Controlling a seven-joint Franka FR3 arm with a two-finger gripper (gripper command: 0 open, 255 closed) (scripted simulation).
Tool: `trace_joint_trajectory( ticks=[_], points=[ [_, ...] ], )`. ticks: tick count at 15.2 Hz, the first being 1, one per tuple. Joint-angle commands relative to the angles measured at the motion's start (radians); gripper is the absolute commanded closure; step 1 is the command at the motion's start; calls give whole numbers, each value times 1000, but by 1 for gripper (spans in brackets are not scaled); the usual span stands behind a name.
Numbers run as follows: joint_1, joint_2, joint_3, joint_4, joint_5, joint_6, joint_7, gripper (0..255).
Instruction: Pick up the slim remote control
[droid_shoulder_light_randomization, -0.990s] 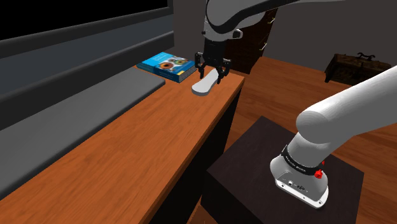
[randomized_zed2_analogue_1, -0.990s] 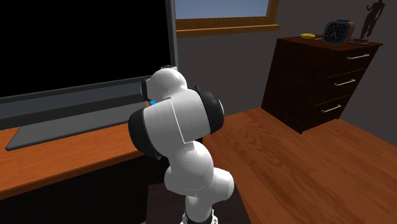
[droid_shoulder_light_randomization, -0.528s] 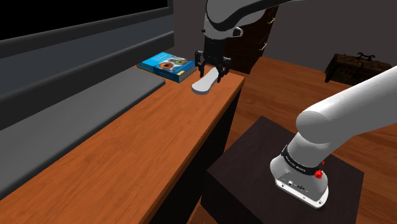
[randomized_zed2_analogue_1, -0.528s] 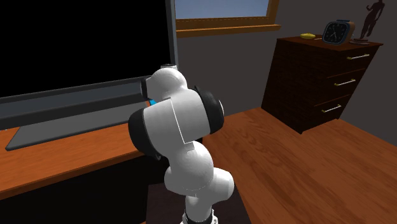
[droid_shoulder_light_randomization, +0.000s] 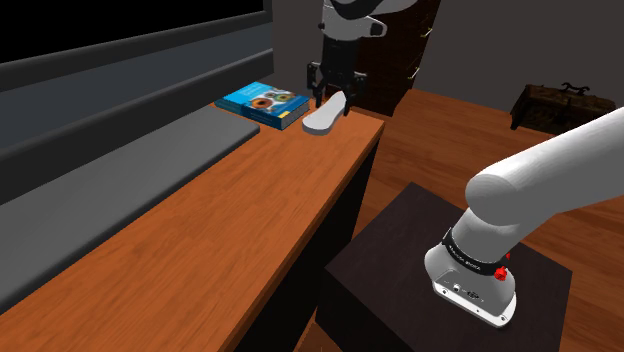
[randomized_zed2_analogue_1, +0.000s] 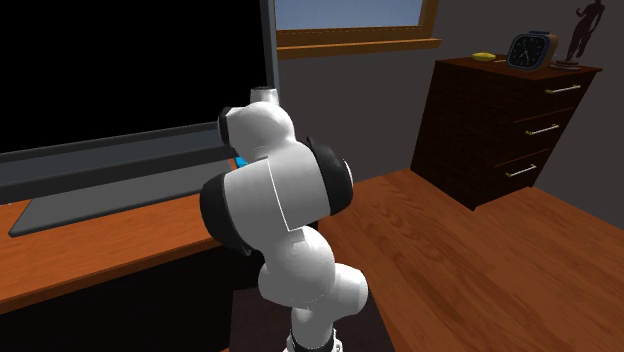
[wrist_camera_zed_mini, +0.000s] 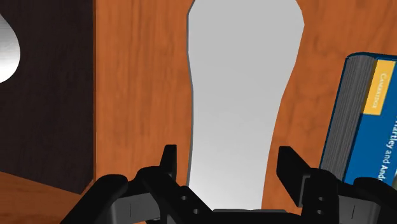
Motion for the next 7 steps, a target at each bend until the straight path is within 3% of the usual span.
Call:
trace_joint_trajectory(
  ticks=[1,7],
  points=[
    [0,-5,-4,23,-2,-28,1,255],
    [-3,-10,-13,75,-7,-84,3,255]
  ],
)
